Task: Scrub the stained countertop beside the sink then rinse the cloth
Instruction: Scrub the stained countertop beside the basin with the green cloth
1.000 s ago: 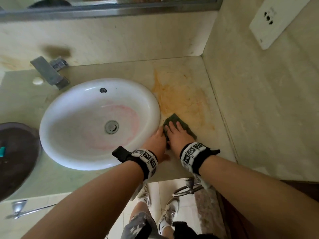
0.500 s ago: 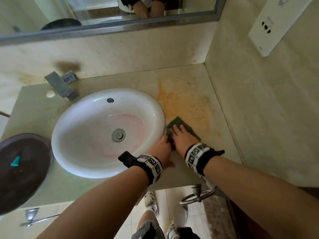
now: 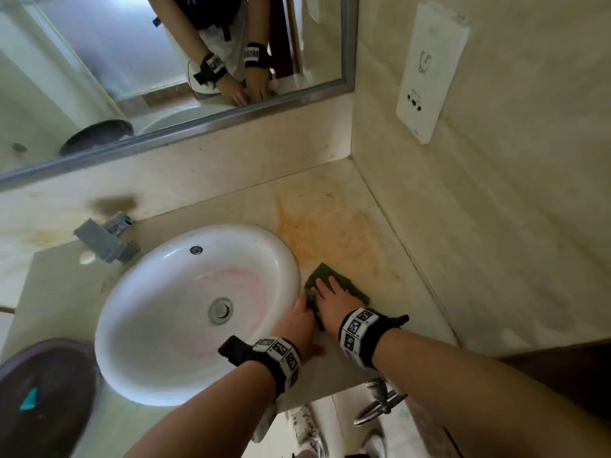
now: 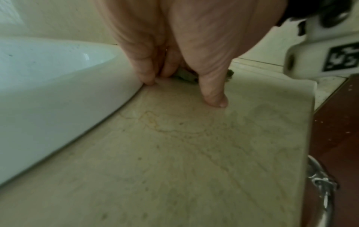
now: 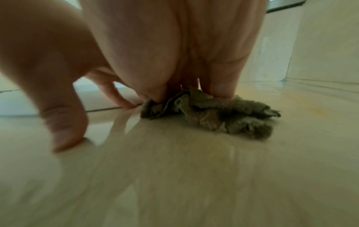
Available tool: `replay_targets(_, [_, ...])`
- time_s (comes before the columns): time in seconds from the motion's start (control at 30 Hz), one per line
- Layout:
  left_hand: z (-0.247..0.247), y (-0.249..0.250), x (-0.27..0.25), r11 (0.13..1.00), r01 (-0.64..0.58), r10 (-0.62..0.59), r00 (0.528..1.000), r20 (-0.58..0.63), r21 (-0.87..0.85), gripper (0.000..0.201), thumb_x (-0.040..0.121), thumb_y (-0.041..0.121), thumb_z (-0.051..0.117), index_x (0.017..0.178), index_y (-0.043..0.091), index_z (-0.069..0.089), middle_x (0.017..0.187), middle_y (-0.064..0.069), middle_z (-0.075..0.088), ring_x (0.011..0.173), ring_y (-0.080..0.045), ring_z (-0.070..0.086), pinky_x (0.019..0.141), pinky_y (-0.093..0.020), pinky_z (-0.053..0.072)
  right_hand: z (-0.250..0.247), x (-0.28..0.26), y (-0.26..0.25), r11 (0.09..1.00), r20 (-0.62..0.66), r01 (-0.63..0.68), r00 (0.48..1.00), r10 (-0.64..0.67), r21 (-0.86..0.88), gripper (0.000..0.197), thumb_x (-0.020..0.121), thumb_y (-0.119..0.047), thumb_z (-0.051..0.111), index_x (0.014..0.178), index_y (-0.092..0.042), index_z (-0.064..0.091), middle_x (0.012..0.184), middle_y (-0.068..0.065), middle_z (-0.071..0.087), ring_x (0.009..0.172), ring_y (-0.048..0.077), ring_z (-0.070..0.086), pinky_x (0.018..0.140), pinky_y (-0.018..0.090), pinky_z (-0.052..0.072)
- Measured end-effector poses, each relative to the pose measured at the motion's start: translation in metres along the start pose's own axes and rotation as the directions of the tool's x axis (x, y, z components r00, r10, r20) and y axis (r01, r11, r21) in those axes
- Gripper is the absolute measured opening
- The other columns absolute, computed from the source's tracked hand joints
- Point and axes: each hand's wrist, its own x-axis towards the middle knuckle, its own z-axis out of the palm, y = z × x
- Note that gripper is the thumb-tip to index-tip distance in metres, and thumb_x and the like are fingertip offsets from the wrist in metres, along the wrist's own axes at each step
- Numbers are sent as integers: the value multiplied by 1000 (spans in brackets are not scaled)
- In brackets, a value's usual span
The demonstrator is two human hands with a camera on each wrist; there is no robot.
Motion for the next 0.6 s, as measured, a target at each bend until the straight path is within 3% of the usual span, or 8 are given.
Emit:
replay_targets(0.07, [2,-1,2,1000,4,-5,1000,14,15,105,78,57,68,153,4,17,160,-16,6,148,-32,1,121,-39,3,-9,12,-3,1000,-14,-4,1000,4,-2,54,102,-16,18,155,-16,6,163,-3,-6,149,27,-7,120,48,12])
replay_targets(0.23, [8,-5,4,978,86,-88,996,-3,-191,131,61,52,83,155,6,4,161,-7,-8,147,-27,15,121,-35,15,-27,39,-6,999,-24,-3,1000,2,-44,55,101,-14,17,155,-17,6,163,-5,-8,149,26,-8,121,47,11])
replay_targets(0.43, [13,-10,5,944,146,-141,989,37,-295,133,58,45,88,154,9,4,157,-8,19,136,-29,39,114,-38,33,-41,65,-2,994,-55,17,998,-23,-106,54,100,-15,19,154,-14,12,163,-1,-6,149,30,-5,120,48,14])
replay_targets(0.6, [7,-9,3,975,124,-112,991,70,-187,126,66,45,84,153,1,6,156,-9,12,133,-29,41,114,-36,33,-35,61,2,995,-56,37,998,-42,-88,53,103,-20,22,154,-14,9,163,-2,-5,149,28,-4,120,47,14])
